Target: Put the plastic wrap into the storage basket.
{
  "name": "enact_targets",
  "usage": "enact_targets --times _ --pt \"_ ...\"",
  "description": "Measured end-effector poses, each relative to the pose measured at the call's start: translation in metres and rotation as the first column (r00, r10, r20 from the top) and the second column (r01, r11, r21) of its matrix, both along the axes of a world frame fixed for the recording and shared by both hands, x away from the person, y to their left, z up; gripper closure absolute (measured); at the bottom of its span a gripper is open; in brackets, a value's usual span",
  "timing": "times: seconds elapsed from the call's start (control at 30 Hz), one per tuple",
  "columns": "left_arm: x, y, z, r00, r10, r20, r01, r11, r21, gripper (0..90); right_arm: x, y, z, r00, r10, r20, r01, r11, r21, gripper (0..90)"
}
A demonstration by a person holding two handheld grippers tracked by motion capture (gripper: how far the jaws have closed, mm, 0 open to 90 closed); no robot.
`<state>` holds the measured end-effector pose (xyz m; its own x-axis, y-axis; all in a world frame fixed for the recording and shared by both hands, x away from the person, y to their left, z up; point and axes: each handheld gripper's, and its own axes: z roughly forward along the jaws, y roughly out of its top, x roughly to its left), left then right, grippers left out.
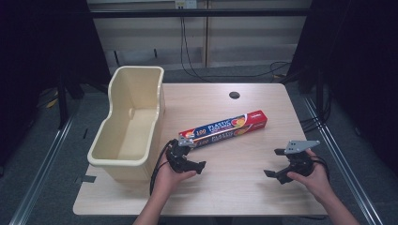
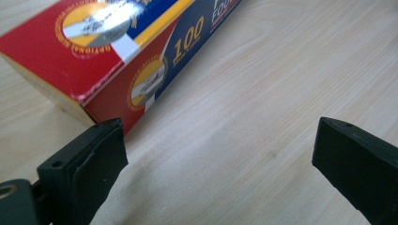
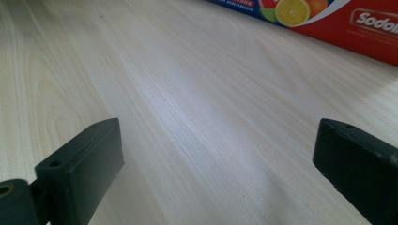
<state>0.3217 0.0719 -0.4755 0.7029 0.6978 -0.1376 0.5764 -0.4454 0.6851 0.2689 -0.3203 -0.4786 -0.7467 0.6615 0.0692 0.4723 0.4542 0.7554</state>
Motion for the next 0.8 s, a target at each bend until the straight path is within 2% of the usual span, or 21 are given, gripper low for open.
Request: enact_targets --times 0.27,0.3,0.33,0.37,0.47,0.7,0.8 --pt "0.015 -0.015 0.016 0.9982 -0.057 -0.021 0.057 0.9982 0.016 3.9 0.0 -0.003 0.003 0.9999 -0.012 0.003 0.012 1.0 0.008 2.8" --pt "0.017 -0.018 0.017 0.998 -0.061 -0.016 0.061 0.9981 0.005 3.9 0.0 -0.003 0.003 0.9999 -0.012 0.003 0.012 1.0 0.008 2.8" --pt "0.023 -0.026 0.022 0.9973 -0.073 -0.01 0.073 0.9971 0.019 4.0 0.0 -0.003 0.003 0.9999 -0.012 -0.001 0.012 1.0 0.017 2.9" --pt "0.023 -0.026 0.022 0.9973 -0.073 -0.01 0.073 0.9971 0.019 4.0 0.0 -0.003 0.003 0.9999 -0.012 -0.001 0.012 1.0 0.017 2.9" --pt "0.035 -0.042 0.031 0.9946 -0.103 -0.014 0.103 0.9941 0.034 4.1 0.0 -0.002 0.003 1.0 -0.008 -0.004 0.008 1.0 0.021 3.1" --pt "0.056 -0.061 0.036 0.9947 -0.103 -0.007 0.103 0.9947 0.004 4.5 0.0 -0.003 0.005 1.0 -0.002 -0.001 0.002 0.999 0.041 3.4" --pt "0.067 -0.068 0.038 0.9936 -0.112 -0.011 0.113 0.9935 0.015 4.6 0.0 -0.003 0.005 1.0 0.002 -0.001 -0.002 0.999 0.045 3.4"
